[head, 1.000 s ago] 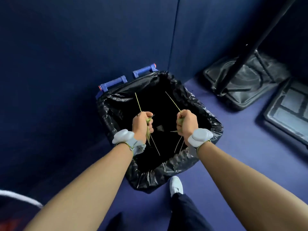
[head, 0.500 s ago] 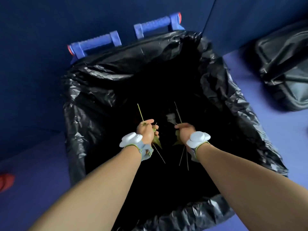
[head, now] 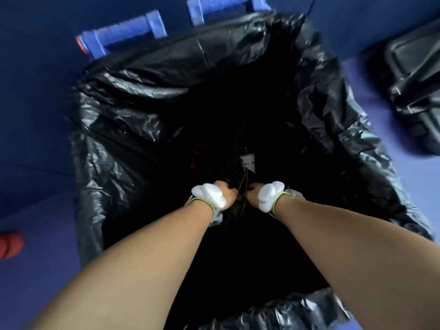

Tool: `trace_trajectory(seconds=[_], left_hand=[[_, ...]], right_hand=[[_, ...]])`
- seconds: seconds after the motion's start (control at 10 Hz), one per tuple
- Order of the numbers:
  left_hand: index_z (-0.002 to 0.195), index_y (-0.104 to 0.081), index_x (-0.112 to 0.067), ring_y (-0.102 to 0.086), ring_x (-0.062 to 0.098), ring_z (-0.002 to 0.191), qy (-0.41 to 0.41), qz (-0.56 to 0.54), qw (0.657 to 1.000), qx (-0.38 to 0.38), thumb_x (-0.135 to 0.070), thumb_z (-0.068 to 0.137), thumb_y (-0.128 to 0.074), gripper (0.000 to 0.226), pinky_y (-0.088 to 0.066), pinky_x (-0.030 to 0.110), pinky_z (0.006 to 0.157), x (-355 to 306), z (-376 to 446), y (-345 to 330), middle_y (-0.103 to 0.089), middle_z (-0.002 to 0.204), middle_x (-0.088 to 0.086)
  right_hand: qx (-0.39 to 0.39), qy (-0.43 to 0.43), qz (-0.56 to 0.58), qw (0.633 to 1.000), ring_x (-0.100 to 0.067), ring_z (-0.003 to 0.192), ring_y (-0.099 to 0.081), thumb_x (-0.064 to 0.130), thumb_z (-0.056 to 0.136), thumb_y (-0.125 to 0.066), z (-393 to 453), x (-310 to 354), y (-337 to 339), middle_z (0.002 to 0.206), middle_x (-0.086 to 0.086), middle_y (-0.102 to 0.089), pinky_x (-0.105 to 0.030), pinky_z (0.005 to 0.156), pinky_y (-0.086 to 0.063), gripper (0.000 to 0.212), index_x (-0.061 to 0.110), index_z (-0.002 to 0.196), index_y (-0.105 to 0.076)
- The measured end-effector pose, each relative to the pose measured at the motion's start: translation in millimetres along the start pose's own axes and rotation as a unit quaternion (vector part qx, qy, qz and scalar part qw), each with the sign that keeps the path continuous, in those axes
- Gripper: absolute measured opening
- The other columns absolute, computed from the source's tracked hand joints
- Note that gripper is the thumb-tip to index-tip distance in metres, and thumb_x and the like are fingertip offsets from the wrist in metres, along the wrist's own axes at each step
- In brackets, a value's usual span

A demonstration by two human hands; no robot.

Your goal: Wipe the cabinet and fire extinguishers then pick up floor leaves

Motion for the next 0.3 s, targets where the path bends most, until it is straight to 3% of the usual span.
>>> trace_trajectory(seconds=[0.1,0.2,0.3], left_hand=[[0.144,-0.047,-0.016,-0.043,0.036,0.135,-0.015,0.168,0.986,0.009,-0.035,0.101,-0.046,0.048,-0.04,0.042,0.11,-7,-51,30,-0.051,0.145,0.014],[0.145,-0.045,-0.016,-0.04,0.034,0.136,-0.025,0.229,0.973,-0.011,-0.03,0.102,-0.045,0.045,-0.036,0.043,0.11,-18,-120,65,-0.051,0.142,0.014],[0.146,-0.044,-0.021,-0.043,0.033,0.134,-0.076,0.216,0.971,-0.071,-0.035,0.101,-0.042,0.047,-0.038,0.044,0.11,-24,-184,99,-0.053,0.14,0.011]], right_hand=[[0.007,0.062,-0.105,0.993,-0.031,0.132,-0.048,0.014,0.102,-0.046,-42,18,23,0.141,-0.018,-0.052,-0.031,0.104,-0.039,0.038,0.002,0.137,-0.052],[-0.031,0.097,-0.176,0.979,-0.031,0.126,-0.053,0.018,0.098,-0.051,-92,37,51,0.135,-0.016,-0.057,-0.033,0.101,-0.043,0.036,0.006,0.132,-0.058],[-0.086,0.127,-0.222,0.963,-0.031,0.121,-0.056,0.021,0.096,-0.053,-150,64,77,0.13,-0.012,-0.061,-0.036,0.098,-0.046,0.034,0.012,0.128,-0.061]])
Point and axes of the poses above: each hand's wrist, its own z-axis towards the middle knuckle, its own y-axis out of the back of the hand, x = y × z, the point moved 6 cm from there along z, towards the middle knuckle
